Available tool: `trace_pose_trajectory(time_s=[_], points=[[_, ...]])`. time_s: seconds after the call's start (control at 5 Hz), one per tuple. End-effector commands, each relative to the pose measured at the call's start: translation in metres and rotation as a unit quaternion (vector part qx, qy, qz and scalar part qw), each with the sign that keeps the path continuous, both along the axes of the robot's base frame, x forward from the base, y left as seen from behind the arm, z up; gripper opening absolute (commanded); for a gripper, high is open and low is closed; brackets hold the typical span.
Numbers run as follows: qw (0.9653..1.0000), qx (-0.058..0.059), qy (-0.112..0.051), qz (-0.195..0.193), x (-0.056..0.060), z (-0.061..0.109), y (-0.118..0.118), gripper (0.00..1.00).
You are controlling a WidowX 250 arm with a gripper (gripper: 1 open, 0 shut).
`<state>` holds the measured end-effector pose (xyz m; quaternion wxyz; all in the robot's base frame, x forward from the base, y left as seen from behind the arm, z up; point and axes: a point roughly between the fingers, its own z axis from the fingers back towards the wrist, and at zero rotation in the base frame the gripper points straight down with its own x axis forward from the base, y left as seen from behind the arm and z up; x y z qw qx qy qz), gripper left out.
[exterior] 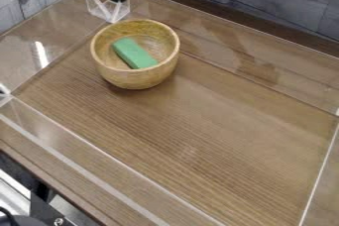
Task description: Put green object into wooden bowl
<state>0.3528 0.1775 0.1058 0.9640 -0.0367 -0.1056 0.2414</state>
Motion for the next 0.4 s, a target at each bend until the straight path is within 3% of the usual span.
trace_pose_trajectory(time_s=[0.0,0.2], points=[[0.9991,0.024,-0.022,0.026,0.006,0.01,0.006,1.0],[0.9982,0.029,-0.016,0.05,0.008,-0.002,0.005,1.0]])
